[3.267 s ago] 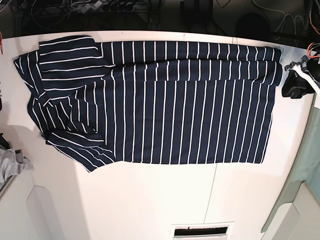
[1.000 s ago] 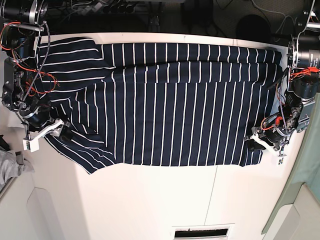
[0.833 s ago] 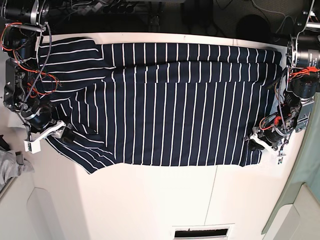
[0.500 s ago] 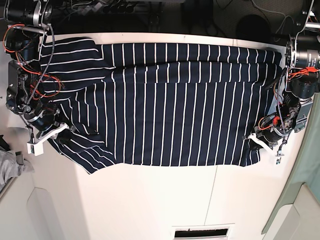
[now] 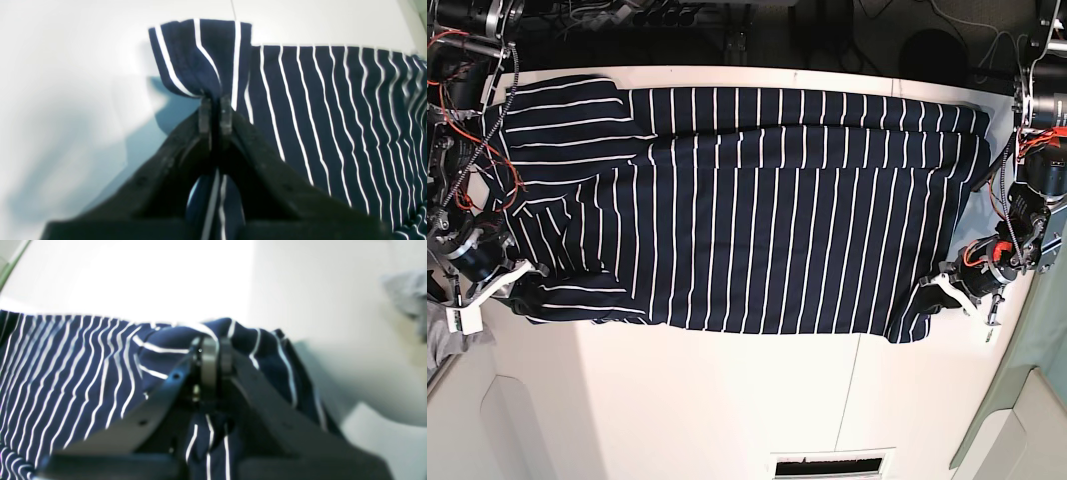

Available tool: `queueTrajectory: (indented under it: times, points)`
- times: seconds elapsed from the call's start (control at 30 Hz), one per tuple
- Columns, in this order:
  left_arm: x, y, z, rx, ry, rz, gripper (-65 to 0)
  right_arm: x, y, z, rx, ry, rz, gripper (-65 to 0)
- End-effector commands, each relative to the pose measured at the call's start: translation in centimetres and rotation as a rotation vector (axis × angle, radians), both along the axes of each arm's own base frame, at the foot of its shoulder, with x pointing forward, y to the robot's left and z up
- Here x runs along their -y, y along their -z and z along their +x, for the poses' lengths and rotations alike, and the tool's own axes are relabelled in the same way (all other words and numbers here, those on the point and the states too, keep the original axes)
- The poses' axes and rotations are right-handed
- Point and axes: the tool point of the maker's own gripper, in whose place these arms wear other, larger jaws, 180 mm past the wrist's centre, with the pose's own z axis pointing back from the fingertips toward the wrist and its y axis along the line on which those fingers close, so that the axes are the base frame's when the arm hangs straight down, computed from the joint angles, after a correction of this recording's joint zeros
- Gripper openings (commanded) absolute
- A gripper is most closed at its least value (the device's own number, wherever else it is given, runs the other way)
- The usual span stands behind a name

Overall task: Layout the t-shirt on the table in an organized manner, then fold the t-shirt properly
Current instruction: 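Fold the hem up over the folded collar edge with both grippers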

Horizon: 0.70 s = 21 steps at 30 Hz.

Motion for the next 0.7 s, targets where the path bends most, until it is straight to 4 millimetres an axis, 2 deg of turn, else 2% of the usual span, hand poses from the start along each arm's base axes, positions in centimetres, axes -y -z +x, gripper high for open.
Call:
queueTrajectory:
  times: [0.0,0.4,0.67]
  points:
    - [-0.3,-2.3,1.2,0.066,0.007,-0.011,-65.0,0.7,-2.4,0.8,0.073,0.005,0.004,-65.0]
    - [-2.3,-2.4,-4.6,0.072,0.067,0.053,-65.0,3.8,-1.3,-1.8,0.038,0.061,-0.001,-65.0]
    - [-3.3,-3.2,-6.6,0.064,0.066,0.081,-65.0,4.9,-1.8,-3.1,0.023,0.089,0.106,-65.0]
